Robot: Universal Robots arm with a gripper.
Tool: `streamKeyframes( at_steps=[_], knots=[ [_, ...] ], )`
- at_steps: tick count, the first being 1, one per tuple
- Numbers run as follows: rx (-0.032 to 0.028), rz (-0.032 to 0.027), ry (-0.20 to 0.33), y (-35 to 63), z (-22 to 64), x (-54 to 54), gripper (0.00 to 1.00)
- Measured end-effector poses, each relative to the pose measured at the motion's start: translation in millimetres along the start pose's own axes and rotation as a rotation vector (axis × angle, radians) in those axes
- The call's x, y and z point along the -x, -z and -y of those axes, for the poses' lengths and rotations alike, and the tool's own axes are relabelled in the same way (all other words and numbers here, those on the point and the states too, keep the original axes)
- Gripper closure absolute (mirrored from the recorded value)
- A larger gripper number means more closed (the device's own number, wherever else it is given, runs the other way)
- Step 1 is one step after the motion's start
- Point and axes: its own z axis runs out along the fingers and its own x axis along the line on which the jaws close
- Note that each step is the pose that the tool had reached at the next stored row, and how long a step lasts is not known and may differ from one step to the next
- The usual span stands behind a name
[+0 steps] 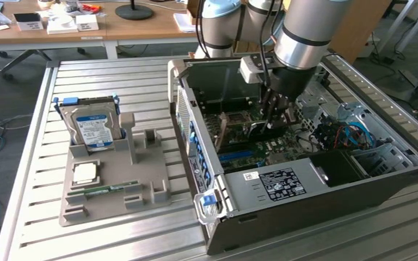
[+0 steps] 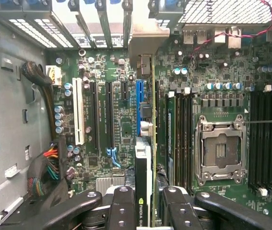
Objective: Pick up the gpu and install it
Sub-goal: 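Insert the gpu into the slot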
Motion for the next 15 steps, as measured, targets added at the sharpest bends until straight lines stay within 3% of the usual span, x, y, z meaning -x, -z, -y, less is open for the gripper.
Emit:
streamKeyframes(
  at_steps=[15],
  knots=[
    [0.0000, 0.0000, 0.000, -11.5, -3.4, -0.9, 0.73]
  ],
)
